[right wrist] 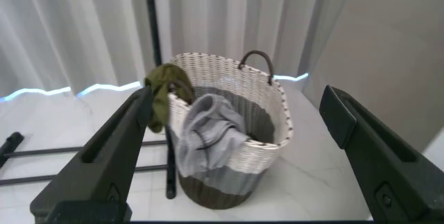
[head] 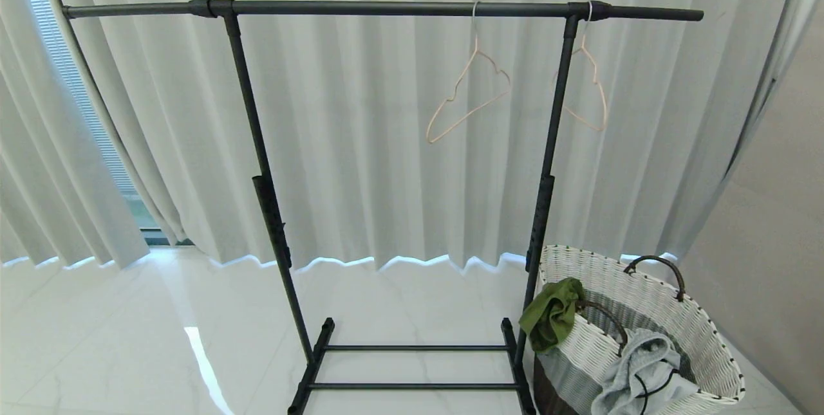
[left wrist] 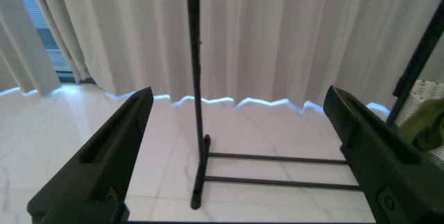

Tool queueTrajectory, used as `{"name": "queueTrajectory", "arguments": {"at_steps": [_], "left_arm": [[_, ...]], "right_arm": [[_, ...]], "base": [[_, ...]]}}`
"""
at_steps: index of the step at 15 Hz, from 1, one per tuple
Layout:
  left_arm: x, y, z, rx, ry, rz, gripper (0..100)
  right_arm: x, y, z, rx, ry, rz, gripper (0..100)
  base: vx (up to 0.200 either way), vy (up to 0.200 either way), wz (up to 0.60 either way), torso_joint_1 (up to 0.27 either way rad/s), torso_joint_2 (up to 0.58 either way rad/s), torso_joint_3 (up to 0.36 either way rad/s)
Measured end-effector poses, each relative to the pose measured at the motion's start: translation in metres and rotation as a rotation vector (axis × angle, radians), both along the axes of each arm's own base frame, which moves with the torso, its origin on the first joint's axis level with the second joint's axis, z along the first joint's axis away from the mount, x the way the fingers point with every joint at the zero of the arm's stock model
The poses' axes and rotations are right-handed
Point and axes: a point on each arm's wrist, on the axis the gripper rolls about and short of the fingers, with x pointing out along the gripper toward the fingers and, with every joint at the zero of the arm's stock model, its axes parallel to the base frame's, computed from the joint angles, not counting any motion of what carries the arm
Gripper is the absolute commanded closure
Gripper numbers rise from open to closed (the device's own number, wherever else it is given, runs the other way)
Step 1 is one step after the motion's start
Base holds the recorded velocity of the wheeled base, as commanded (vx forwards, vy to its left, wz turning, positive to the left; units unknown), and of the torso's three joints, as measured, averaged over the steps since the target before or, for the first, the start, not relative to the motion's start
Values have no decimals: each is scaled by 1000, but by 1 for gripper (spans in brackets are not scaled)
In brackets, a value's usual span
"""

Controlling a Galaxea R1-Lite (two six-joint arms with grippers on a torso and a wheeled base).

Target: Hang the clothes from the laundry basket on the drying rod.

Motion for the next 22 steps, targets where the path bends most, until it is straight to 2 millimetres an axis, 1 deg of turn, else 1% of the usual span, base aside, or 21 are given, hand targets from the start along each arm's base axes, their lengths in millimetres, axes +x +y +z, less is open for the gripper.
{"name": "queueTrajectory", "arguments": {"at_steps": [5,15,22], "left_arm": [[0,0,0,0,1,0,0],[0,0,0,0,0,-1,0],[0,0,0,-47,0,11,0]], "right_arm": [[0,0,0,0,-1,0,0],[0,0,0,1,0,0,0],[0,0,0,-23,1,11,0]], "base": [[0,0,0,0,0,0],[200,0,0,3,3,0],[0,0,0,0,0,0]]}}
